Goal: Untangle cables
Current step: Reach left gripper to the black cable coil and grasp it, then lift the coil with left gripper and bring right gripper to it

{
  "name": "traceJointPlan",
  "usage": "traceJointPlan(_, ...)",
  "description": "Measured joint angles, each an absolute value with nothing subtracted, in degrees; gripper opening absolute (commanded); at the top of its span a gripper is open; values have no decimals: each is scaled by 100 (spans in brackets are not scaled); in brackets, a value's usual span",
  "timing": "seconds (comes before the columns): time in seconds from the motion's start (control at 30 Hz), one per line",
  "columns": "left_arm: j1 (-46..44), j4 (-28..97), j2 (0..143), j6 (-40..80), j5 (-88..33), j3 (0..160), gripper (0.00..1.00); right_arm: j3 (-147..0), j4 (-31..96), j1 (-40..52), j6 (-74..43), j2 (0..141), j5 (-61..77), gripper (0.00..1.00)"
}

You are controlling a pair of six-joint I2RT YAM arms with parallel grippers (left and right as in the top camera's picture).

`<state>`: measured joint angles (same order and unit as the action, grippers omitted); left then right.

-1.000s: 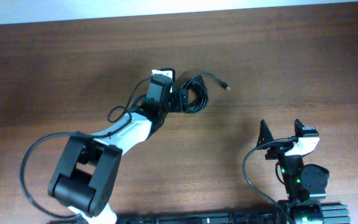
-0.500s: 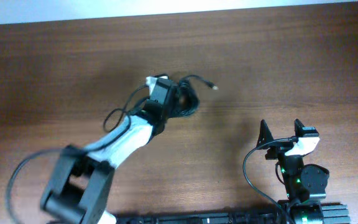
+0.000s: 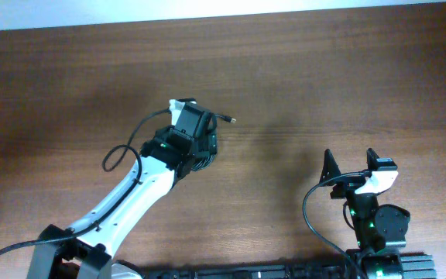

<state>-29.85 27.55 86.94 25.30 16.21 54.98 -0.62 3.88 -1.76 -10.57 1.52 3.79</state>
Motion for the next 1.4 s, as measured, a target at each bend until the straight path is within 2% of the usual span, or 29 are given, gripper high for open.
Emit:
traceJointPlan(0.07, -2985, 2764, 8694, 1223, 1785, 5498, 99, -60, 388, -176, -1061, 152, 379, 99)
traceJointPlan(0.13, -2978, 2766, 8694, 499, 1865, 5498, 99, -62, 388, -176, -1059, 152, 379, 99)
traceJointPlan(0.27, -2495, 2773, 8807, 73, 1708, 5498, 99, -62, 388, -176, -1059, 150, 379, 99)
traceJointPlan(0.33, -2104, 2766, 8949, 14, 1131, 5498, 99, -62, 388, -176, -1059, 150, 377, 99)
traceJointPlan(0.47, -1752, 2770, 9371, -32, 145, 5496, 84, -62, 388, -176, -1059, 150, 366, 99)
traceJointPlan(0.5, -1754, 2781, 9450, -36, 91, 5496, 74, -62, 388, -176, -1059, 150, 366, 99)
traceJointPlan(0.57, -1754, 2786, 9738, -69, 3, 5496, 64, -62, 388, -178, -1059, 150, 366, 99)
traceJointPlan(0.6, -1754, 2786, 9863, -16, -16, 5496, 49, -62, 388, -176, -1059, 150, 366, 99)
traceJointPlan(0.63, -1754, 2779, 9979, 49, -27, 5496, 41, -62, 388, -176, -1059, 150, 366, 99)
traceJointPlan(0.7, -1754, 2749, 10029, 145, -32, 5494, 17, -62, 388, -176, -1061, 152, 366, 99)
traceJointPlan(0.73, -1754, 2716, 10029, 239, -43, 5494, 1, -62, 388, -176, -1057, 150, 366, 99)
traceJointPlan(0.93, -1752, 2888, 10025, 694, -325, 5548, 0, -62, 388, -178, -1059, 150, 366, 99)
traceJointPlan(1.1, -1754, 2915, 9662, 779, -1857, 5682, 0, -62, 388, -176, -1059, 152, 366, 99)
traceJointPlan(1.2, -1787, 2939, 9647, 1275, -2272, 5710, 0, -62, 388, -176, -1059, 150, 366, 99)
traceJointPlan(1.3, -2231, 2936, 9647, 1890, -2364, 5710, 0, -62, 388, -176, -1059, 150, 366, 99)
traceJointPlan(1.4, -2738, 2936, 9647, 2001, -2250, 5710, 0, -62, 390, -176, -1055, 152, 296, 99)
